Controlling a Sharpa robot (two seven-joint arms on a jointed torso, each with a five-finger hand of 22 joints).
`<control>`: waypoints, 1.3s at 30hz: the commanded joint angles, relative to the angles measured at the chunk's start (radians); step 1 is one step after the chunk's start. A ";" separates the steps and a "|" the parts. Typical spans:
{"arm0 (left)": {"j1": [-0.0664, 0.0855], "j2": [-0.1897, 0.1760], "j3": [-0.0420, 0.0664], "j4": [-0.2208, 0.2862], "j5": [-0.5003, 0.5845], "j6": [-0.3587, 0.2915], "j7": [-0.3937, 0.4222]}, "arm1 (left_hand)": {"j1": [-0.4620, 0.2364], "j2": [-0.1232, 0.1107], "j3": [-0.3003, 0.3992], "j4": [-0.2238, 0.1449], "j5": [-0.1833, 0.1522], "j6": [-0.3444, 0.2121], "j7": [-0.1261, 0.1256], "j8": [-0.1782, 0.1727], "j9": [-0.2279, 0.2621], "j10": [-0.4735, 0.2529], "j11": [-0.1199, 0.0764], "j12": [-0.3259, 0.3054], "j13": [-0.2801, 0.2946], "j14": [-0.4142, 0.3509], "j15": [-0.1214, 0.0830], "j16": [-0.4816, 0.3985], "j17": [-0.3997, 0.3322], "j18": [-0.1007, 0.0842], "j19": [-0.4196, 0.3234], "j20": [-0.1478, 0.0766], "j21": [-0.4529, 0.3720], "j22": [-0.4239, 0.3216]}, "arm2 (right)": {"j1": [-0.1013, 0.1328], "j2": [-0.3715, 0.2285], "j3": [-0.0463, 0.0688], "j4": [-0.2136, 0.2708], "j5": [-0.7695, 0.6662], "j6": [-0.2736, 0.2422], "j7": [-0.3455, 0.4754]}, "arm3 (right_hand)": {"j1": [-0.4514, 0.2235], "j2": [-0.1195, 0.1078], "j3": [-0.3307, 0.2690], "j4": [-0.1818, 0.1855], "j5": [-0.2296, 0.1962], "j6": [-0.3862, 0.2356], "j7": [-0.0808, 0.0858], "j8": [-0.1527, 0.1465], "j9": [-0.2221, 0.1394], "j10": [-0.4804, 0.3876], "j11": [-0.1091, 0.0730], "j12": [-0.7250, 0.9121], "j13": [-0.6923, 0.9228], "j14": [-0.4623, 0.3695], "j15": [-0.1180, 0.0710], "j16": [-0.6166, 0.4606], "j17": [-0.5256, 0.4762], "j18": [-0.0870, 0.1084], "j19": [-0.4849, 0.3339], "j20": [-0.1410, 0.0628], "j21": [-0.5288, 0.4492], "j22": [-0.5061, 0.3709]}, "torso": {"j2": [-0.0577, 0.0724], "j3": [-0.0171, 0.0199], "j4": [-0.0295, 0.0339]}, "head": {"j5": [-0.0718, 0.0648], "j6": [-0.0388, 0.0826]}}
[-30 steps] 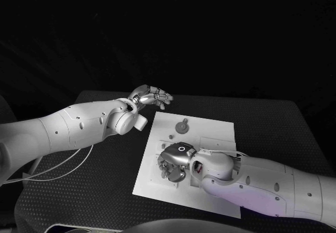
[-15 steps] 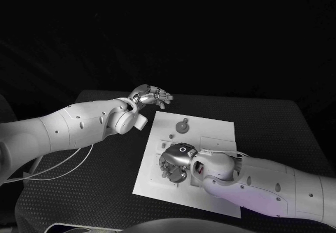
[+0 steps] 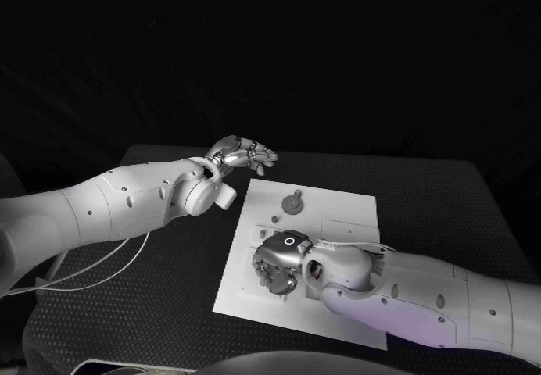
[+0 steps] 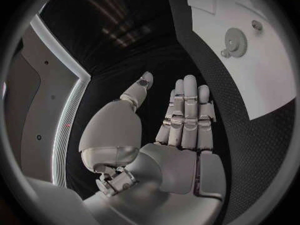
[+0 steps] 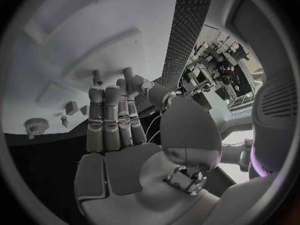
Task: Assemble the parts on the task board
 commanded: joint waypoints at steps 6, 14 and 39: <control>0.001 0.000 0.001 0.004 0.004 0.013 0.006 | 0.000 0.009 -0.001 0.005 -0.002 -0.007 -0.002 0.004 -0.001 -0.009 0.002 -0.002 0.001 0.005 0.004 -0.006 0.001 -0.008 0.007 -0.008 -0.004 0.001 | -0.003 0.011 -0.004 -0.002 -0.074 0.044 -0.007 | -0.001 0.004 0.003 -0.006 0.010 0.004 0.000 0.001 0.020 0.006 0.000 0.000 -0.001 -0.002 -0.007 0.003 0.001 0.045 -0.002 -0.002 0.006 0.020 | 0.000 -0.0008 0.0005 | -0.001 -0.003; 0.001 -0.001 0.001 0.004 0.004 0.013 0.006 | 0.000 0.009 -0.001 0.005 -0.002 -0.007 -0.002 0.005 -0.001 -0.009 0.002 -0.002 0.001 0.005 0.004 -0.006 0.002 -0.008 0.007 -0.008 -0.004 0.002 | -0.005 0.014 -0.004 -0.003 -0.062 0.046 -0.006 | -0.006 -0.007 0.000 -0.003 0.040 0.002 0.001 -0.002 0.021 0.003 0.002 -0.004 -0.001 -0.006 -0.005 0.002 0.003 0.045 -0.007 0.000 0.007 0.020 | 0.000 -0.0001 0.0004 | -0.001 -0.004; 0.001 -0.003 0.001 0.003 0.004 0.015 0.005 | 0.000 0.008 -0.001 0.005 -0.002 -0.008 -0.002 0.005 -0.001 -0.010 0.002 -0.002 0.001 0.005 0.004 -0.007 0.003 -0.009 0.007 -0.008 -0.005 0.003 | -0.005 -0.004 -0.004 0.000 -0.022 -0.017 -0.004 | -0.012 -0.124 -0.106 0.037 0.063 -0.101 0.046 -0.064 -0.004 -0.103 0.045 -0.066 -0.027 -0.049 0.034 0.024 0.000 0.045 -0.044 0.015 0.012 0.022 | 0.000 0.0000 0.0003 | -0.002 -0.003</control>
